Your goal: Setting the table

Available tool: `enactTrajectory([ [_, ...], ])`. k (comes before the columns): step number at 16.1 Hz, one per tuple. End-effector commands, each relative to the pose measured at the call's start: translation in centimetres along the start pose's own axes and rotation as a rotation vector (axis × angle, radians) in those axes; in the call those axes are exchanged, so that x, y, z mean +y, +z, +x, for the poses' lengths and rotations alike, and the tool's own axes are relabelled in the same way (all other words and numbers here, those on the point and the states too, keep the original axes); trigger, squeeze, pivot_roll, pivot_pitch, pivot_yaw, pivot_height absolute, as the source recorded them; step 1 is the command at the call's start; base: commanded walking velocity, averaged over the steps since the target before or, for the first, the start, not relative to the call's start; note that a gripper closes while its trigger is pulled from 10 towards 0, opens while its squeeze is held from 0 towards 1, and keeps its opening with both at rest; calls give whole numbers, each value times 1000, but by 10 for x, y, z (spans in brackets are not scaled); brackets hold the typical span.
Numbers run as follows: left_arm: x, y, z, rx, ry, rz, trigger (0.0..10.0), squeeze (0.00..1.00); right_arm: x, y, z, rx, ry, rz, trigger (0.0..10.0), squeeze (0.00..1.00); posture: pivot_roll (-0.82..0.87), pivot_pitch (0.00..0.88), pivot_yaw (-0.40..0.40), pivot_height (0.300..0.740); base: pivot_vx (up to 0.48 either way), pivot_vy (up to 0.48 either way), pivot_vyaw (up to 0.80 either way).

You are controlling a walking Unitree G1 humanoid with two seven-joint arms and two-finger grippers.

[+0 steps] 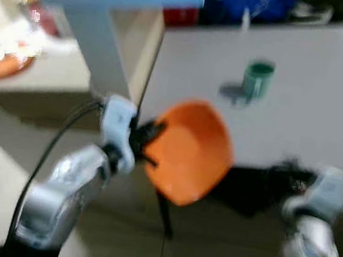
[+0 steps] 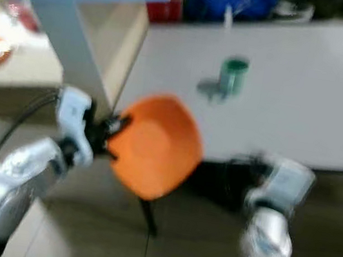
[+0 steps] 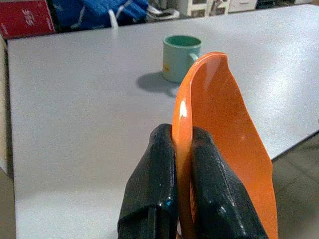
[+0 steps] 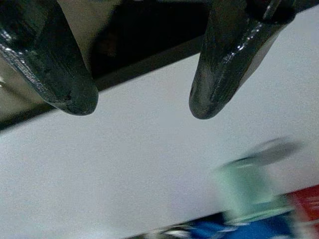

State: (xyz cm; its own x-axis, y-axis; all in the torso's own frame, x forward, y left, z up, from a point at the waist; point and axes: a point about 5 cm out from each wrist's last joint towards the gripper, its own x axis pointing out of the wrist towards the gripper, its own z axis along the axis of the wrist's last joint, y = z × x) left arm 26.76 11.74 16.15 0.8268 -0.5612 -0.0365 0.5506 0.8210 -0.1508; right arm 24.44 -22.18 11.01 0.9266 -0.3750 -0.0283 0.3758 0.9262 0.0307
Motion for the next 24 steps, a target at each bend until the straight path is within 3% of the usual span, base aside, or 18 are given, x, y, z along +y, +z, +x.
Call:
enactTrajectory([
  [1,11,8,-8,-24,48,28,0,0,5,-6,0,35,-22,16,10000,0,-181,0,204,740,0,0,0],
  [6,4,16,-6,-52,20,30,0,0,24,9,-1,-81,84,-47,10000,0,-182,0,197,740,0,0,0],
  [11,17,12,-1,-36,78,39,0,0,47,3,-1,-51,269,-36,10000,0,-186,0,195,740,0,0,0],
  [15,21,9,-3,-39,109,11,0,0,67,-2,-5,17,484,-20,10000,0,-188,0,196,740,0,-447,0],
  [18,23,5,-5,-29,121,6,0,0,63,-6,-7,50,575,-61,10000,0,-191,0,193,740,0,-430,0],
  [24,21,7,-1,-37,102,16,0,0,61,-12,-15,83,624,-84,10000,0,-204,0,201,740,273,-391,0],
])
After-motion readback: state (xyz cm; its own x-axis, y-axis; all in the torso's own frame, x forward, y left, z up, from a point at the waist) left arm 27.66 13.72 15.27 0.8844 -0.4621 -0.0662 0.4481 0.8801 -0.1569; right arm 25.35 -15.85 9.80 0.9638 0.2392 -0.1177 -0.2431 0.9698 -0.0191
